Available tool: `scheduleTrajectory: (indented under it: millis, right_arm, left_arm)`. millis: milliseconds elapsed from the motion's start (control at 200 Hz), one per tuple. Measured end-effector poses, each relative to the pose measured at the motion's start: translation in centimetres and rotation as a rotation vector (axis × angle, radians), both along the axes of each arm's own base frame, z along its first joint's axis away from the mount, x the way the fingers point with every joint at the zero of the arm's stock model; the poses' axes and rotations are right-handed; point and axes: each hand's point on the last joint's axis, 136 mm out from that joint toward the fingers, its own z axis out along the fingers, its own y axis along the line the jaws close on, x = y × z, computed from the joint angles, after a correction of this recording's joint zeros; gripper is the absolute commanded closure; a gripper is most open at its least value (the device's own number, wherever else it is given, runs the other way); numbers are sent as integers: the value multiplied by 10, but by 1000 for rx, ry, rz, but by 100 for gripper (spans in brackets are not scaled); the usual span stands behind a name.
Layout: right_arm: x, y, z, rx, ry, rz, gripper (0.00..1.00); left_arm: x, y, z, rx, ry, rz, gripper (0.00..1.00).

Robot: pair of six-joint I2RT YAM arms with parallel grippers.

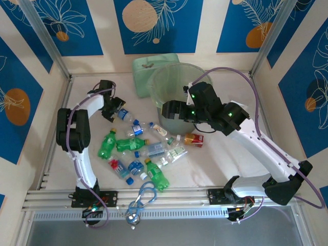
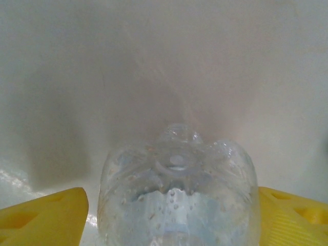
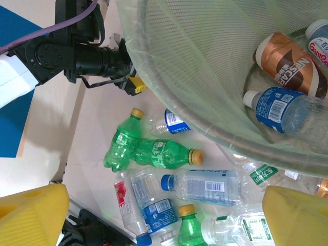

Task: Put the plastic bottles in the bin

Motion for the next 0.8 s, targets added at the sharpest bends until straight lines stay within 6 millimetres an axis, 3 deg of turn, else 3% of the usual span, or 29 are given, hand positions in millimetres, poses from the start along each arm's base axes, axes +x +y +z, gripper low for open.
scheduleTrajectory:
  millis: [290,600,700,800]
  right_arm:
    - [2,-5,-8,-9,15,-11,3]
    - [-4,-13,2,12,-8,-19,3]
    - [-5,-14,5,18,-15,-18,3]
    - [-7,-14,8,24,-21,-16,3]
  left_arm:
    - [-1,-6,-6,25,26,-37,34]
    - [-1,-6,-3,44,15,-59,42]
    - [0,-3,7,58,-6,-61,45]
    - [2,-1,33,68,-67,-66,46]
